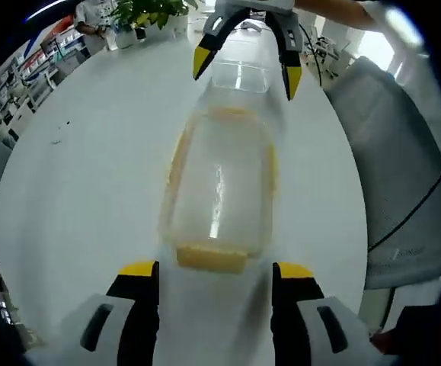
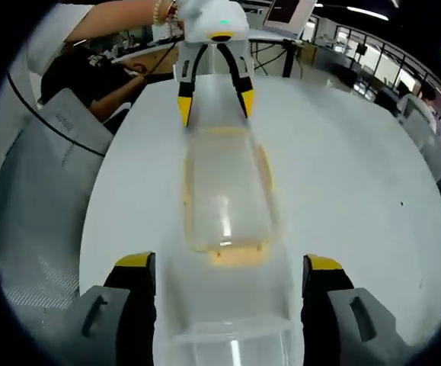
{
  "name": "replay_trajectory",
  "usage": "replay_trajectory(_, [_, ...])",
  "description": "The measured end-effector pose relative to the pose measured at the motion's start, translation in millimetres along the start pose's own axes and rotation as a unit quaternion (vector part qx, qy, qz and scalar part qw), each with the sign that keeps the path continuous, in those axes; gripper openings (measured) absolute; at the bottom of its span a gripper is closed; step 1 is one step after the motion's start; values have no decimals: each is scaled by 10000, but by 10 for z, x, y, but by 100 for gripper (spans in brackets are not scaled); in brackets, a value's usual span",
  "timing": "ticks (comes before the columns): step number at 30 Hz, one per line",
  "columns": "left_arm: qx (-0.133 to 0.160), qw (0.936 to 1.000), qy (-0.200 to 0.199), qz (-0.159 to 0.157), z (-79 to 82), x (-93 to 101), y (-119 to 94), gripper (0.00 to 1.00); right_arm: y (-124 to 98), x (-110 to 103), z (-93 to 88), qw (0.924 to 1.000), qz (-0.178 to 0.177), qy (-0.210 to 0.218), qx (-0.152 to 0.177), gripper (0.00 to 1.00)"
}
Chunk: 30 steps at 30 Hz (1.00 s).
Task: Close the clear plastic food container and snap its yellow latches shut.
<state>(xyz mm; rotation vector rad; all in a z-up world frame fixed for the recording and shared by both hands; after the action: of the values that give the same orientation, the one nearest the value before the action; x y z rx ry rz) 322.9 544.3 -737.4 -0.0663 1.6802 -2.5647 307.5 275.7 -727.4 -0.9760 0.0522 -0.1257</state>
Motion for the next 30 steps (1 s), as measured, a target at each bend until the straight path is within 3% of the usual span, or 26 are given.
replay_trajectory(5, [127,9999,55,-59,68,-38,52,51,74,21,12,9999,114,-35,-1,71])
replay_trajectory(10, [4,9994,343,-70,87,-28,92,41,181,16,-2,9996,207,-138,-118,67])
replay_trajectory(20, [-90,9989,385,-271,82,36,128,40,330,42,25,9985,336,-323,-289,55])
replay_trajectory(24, [-113,9986,475,-214,126,23,152,35,374,69,20,9967,254,-533,-553,46])
replay_trajectory(30, [-223,9982,515,-225,99,-19,173,35,379,78,25,9964,312,-460,-644,45])
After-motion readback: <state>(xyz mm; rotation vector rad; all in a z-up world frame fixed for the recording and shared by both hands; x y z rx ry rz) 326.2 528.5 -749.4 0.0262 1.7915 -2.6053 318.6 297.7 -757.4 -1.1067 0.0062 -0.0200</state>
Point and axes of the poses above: the point that each gripper's makers call its tool centre point, and the gripper's own axes: y roughly forward along the fingers, x roughly to its right, z roughly out of its top, the point moved 10 cm from there along -y, roughly backward along the fingers, and after that the axes turned 1 degree about x, right-handed, at the moved point
